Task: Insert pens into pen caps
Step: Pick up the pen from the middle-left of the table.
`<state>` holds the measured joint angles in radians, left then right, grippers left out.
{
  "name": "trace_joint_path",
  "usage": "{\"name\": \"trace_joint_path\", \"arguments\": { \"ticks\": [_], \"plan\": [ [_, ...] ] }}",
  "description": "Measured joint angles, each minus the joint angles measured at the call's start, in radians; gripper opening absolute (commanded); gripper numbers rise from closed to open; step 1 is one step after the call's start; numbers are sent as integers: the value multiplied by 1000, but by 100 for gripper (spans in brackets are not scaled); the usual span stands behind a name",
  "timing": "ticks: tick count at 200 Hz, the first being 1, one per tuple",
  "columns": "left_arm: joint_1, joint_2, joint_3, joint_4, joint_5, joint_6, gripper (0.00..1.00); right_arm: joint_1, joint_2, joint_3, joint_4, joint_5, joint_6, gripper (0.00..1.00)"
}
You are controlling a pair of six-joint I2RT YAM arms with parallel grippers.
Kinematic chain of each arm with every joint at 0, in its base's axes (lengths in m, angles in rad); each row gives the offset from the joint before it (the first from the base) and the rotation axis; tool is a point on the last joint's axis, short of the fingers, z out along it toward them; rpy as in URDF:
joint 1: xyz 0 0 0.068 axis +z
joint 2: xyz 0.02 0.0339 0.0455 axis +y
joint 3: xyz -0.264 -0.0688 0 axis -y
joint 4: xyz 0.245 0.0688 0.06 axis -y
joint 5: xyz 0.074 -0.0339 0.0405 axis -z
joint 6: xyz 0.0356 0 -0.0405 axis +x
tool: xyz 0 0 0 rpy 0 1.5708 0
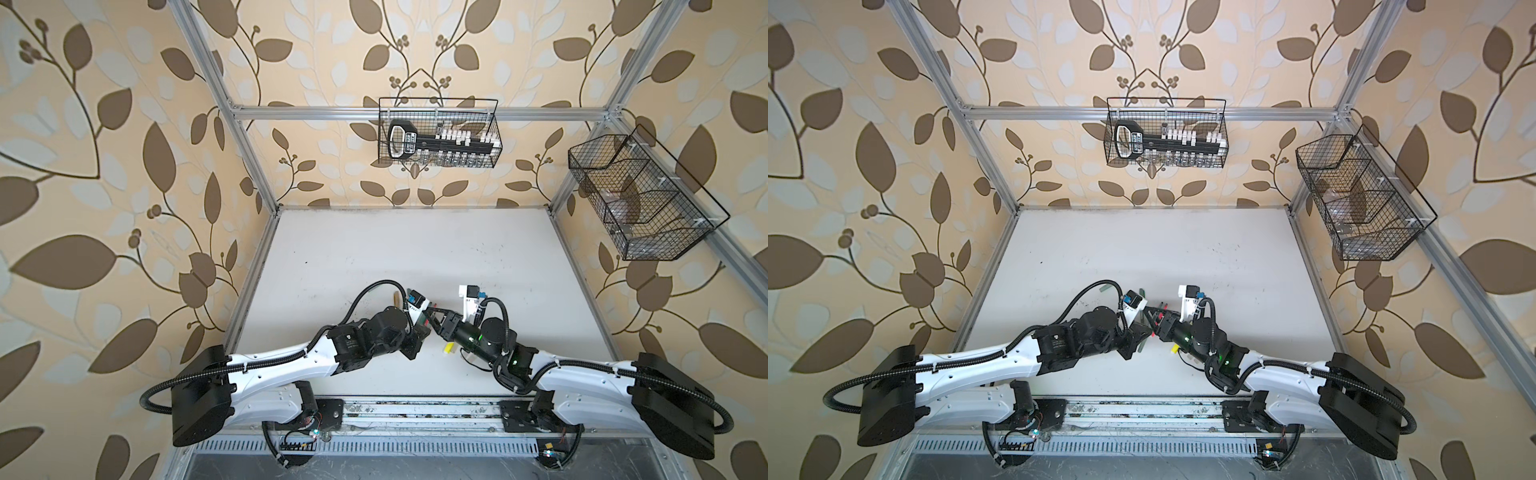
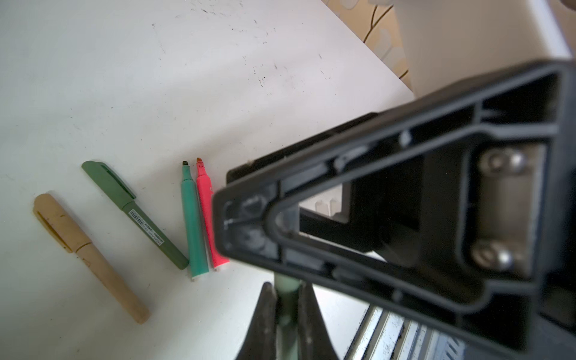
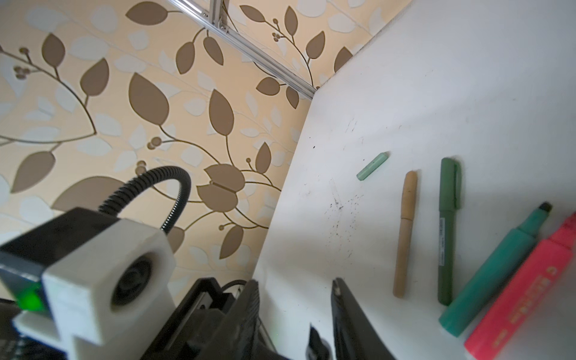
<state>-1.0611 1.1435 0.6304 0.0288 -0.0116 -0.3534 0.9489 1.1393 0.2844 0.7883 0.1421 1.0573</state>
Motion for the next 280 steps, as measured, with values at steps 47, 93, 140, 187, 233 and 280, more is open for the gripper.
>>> {"name": "trace_joint_path", "arguments": {
  "ticks": [47, 93, 140, 187, 233, 280],
  "plan": [
    [-1, 0, 1, 2, -3, 10, 3, 1, 0, 0, -34, 39, 0, 3],
    [-7, 0, 1, 10, -18, 14, 19, 10, -43, 0, -56, 53, 4, 0],
    [-14, 0, 1, 36, -10, 21, 8, 18, -85, 0, -64, 66, 9, 0],
    [-18, -3, 1, 35, -31, 29, 0, 29, -93, 0, -83, 79, 3, 45],
    [-18, -66, -23, 34, -117, 7, 0, 52, -164, 0, -133, 105, -16, 31],
    [-18, -122, -31, 24, -176, -8, 0, 78, -165, 0, -152, 112, -22, 27]
  ]
}}
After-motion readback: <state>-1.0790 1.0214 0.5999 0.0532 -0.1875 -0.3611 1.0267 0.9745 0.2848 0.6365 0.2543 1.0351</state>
